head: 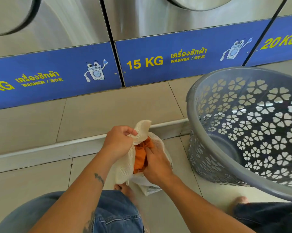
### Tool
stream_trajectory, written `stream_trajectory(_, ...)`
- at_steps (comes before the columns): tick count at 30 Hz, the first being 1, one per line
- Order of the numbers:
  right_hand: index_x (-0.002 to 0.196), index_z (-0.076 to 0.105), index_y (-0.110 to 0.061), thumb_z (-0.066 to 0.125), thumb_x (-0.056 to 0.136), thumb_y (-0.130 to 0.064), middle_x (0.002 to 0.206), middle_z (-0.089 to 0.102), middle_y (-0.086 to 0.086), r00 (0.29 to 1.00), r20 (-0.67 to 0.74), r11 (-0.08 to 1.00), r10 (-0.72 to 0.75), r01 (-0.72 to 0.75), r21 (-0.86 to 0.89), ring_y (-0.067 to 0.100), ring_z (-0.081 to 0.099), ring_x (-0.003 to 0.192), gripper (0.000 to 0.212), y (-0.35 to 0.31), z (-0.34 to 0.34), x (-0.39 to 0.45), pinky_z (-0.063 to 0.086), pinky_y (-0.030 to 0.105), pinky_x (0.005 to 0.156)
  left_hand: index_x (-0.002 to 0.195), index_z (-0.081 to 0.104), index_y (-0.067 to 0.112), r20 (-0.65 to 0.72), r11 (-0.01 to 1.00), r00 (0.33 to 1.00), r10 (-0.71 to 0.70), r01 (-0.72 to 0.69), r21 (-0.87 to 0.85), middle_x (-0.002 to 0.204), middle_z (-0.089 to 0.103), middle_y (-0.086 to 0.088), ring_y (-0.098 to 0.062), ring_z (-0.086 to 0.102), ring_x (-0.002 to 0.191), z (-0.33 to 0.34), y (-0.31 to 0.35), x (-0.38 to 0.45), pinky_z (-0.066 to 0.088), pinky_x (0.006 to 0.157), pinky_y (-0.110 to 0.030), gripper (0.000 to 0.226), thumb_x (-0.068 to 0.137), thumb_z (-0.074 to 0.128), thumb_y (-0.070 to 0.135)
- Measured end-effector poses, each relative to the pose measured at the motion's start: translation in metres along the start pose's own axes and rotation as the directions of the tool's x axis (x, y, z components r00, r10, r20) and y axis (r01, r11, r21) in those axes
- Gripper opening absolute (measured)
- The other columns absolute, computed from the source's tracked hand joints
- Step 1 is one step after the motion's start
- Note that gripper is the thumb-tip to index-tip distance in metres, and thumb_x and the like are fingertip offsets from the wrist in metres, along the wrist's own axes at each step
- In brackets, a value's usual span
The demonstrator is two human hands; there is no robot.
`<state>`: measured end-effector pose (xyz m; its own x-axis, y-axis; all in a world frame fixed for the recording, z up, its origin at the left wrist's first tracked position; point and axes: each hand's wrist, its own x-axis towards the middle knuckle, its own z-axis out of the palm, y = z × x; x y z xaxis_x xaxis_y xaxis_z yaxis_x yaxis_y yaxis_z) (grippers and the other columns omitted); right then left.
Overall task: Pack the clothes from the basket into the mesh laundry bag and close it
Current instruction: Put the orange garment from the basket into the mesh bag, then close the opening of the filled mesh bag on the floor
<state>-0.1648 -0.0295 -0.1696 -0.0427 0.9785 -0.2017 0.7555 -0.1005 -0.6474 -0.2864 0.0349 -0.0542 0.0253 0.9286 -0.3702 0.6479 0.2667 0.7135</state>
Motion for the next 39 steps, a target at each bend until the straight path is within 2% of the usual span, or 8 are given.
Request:
stream_trajectory(4,0.097,0.069,-0.030,0.053,0.074,-0.011,0.105,0.070,-0.001,0.974,0.227,0.896,0.026,-0.123,0.426,0.021,0.064,0.103,0.034,0.010,0.016,0.013,0.055,0.049,0.091,0.083,0.075,0.028,0.006,1.000,1.000,-0.020,0.020,-0.017,0.107,0.070,0.002,-0.016,0.062,0.069,0.000,-0.007,0.006,0.042,0.054,-0.025,0.047,0.079,0.042,-0.006)
stream_trajectory(9,0.114,0.069,-0.030,0.045,0.089,-0.007,0.113,0.073,0.002,0.857,0.459,0.698,0.235,-0.478,0.534,0.021,0.067,0.108,0.042,0.020,-0.001,0.034,0.053,0.039,0.099,0.081,0.074,0.026,-0.041,1.000,0.999,-0.017,0.017,-0.010,0.107,0.069,-0.001,-0.015,0.062,0.074,-0.008,-0.007,0.010,0.048,0.058,-0.026,0.046,0.079,0.041,-0.005)
stream_trajectory(16,0.151,0.031,-0.031,0.045,0.073,-0.043,0.163,0.023,0.006,0.888,0.269,0.900,0.374,-0.417,0.125,0.035,0.028,0.145,0.080,0.014,-0.012,0.032,0.026,0.053,0.118,0.088,0.072,0.030,-0.069,0.984,0.997,0.045,-0.033,0.176,0.117,0.060,-0.003,-0.021,0.060,0.093,-0.010,0.007,0.016,0.052,0.075,-0.031,0.038,0.074,0.052,0.001)
stream_trajectory(20,0.145,0.032,-0.037,0.047,0.075,-0.040,0.147,0.049,0.000,0.946,0.128,0.954,0.299,-0.298,-0.029,0.029,0.049,0.130,0.072,0.028,-0.037,0.007,0.048,0.051,0.101,0.089,0.073,0.030,-0.068,0.986,0.997,0.048,-0.036,0.161,0.116,0.060,-0.004,-0.023,0.062,0.091,-0.016,0.001,0.015,0.059,0.079,-0.040,0.035,0.077,0.055,0.002)
stream_trajectory(26,0.129,0.056,-0.025,0.056,0.081,-0.033,0.124,0.061,0.002,0.903,0.212,0.830,0.374,-0.225,-0.510,0.026,0.059,0.112,0.048,0.019,-0.073,-0.023,0.051,0.036,0.088,0.091,0.073,0.029,0.013,0.983,0.997,0.082,-0.083,0.165,0.119,0.062,-0.004,-0.023,0.062,0.097,-0.014,0.004,0.006,0.057,0.081,-0.036,0.036,0.080,0.054,0.000)
stream_trajectory(31,0.112,0.067,-0.020,0.061,0.086,-0.024,0.108,0.066,0.003,0.960,0.184,0.859,0.212,-0.093,-0.503,0.023,0.063,0.095,0.026,0.020,-0.084,-0.054,0.055,0.034,0.080,0.096,0.072,0.026,0.123,0.979,0.989,0.084,-0.105,0.174,0.116,0.061,-0.002,-0.023,0.061,0.099,-0.014,0.004,-0.005,0.058,0.084,-0.038,0.038,0.081,0.052,-0.002)
stream_trajectory(35,0.098,0.071,-0.031,0.059,0.091,-0.028,0.113,0.059,-0.009,0.999,0.034,0.849,-0.023,0.037,-0.527,0.017,0.048,0.115,0.014,0.033,-0.080,-0.079,0.026,0.045,0.113,0.094,0.073,0.020,0.280,0.996,0.960,0.030,-0.052,0.073,0.114,0.062,-0.006,-0.023,0.070,0.086,-0.010,0.001,-0.016,0.062,0.068,-0.033,0.038,0.084,0.048,-0.007)
stream_trajectory(39,0.102,0.064,-0.036,0.057,0.087,-0.020,0.110,0.061,-0.015,0.999,0.013,0.915,-0.032,0.034,-0.402,0.014,0.053,0.113,0.023,0.033,-0.076,-0.089,0.025,0.040,0.108,0.097,0.070,0.018,0.342,0.998,0.939,0.019,-0.040,0.055,0.109,0.064,-0.008,-0.023,0.071,0.087,-0.004,-0.001,-0.032,0.061,0.063,-0.029,0.035,0.086,0.050,-0.008)
